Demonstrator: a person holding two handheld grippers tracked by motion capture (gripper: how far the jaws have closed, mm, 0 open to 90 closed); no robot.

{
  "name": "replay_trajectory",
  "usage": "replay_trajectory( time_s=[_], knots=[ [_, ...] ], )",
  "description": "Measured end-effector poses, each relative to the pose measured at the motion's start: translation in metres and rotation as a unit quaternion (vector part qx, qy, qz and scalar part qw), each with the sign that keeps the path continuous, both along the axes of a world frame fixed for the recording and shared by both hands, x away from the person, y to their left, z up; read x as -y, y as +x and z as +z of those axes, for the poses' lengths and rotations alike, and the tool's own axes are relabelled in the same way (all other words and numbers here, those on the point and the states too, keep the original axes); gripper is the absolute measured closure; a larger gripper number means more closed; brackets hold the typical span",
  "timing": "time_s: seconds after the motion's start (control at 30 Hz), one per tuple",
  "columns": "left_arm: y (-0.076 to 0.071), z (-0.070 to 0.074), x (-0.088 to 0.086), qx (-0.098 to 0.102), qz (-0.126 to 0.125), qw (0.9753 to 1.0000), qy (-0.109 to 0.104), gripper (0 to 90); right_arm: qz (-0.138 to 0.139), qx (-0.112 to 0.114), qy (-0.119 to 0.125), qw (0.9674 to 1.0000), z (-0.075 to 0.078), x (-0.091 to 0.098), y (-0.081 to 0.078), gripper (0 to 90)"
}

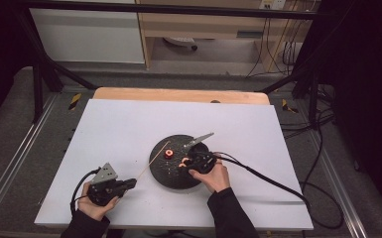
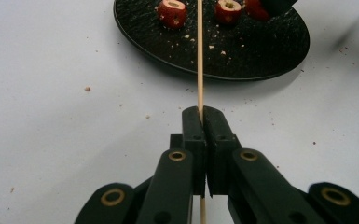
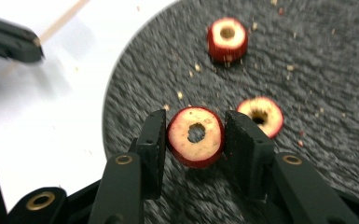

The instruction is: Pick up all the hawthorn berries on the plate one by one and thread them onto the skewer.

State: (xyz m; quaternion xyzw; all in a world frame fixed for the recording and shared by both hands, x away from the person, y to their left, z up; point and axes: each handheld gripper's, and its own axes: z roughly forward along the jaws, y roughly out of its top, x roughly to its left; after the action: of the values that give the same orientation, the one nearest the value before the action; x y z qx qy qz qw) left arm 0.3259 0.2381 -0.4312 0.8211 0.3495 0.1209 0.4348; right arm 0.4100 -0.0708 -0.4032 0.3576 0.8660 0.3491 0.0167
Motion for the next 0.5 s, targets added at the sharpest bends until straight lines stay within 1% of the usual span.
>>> replay_trajectory(
  time_s=[0.13, 0.2, 0.23, 0.27, 0.33, 0.37, 0.43, 0.47, 0.5],
  knots=[
    [-0.001, 0.0, 0.0, 0.002, 0.003, 1.0, -0.002, 87.9, -0.017, 0.013, 0.043, 0.9989, 0.002, -0.001, -0.005, 60.4],
    [-0.001, 0.001, -0.001, 0.005, 0.003, 1.0, -0.004, 87.9, -0.024, 0.024, 0.064, 0.9974, 0.001, -0.003, -0.008, 60.4],
    [-0.001, 0.001, -0.001, 0.005, 0.004, 1.0, -0.005, 87.9, -0.029, 0.027, 0.081, 0.9959, 0.001, -0.003, -0.01, 60.4],
    [-0.001, 0.001, -0.001, 0.005, 0.005, 1.0, -0.006, 87.9, -0.032, 0.029, 0.091, 0.9949, 0.0, -0.003, -0.01, 60.4],
    [-0.002, 0.001, -0.001, 0.007, 0.006, 0.9999, -0.007, 87.9, -0.041, 0.033, 0.124, 0.9909, -0.002, -0.001, -0.012, 60.4],
    [-0.002, 0.002, -0.001, 0.007, 0.007, 0.9999, -0.008, 87.9, -0.047, 0.032, 0.144, 0.988, -0.004, 0.0, -0.013, 60.4],
    [-0.002, 0.002, -0.001, 0.008, 0.007, 0.9999, -0.008, 87.9, -0.061, 0.037, 0.161, 0.9844, -0.008, 0.004, -0.014, 60.5],
    [-0.002, 0.001, -0.001, 0.008, 0.008, 0.9999, -0.008, 87.9, -0.065, 0.036, 0.169, 0.9828, -0.01, 0.005, -0.014, 60.5],
    [-0.002, 0.001, 0.0, 0.008, 0.009, 0.9999, -0.006, 87.9, -0.071, 0.035, 0.18, 0.9805, -0.012, 0.007, -0.015, 60.5]
  ],
)
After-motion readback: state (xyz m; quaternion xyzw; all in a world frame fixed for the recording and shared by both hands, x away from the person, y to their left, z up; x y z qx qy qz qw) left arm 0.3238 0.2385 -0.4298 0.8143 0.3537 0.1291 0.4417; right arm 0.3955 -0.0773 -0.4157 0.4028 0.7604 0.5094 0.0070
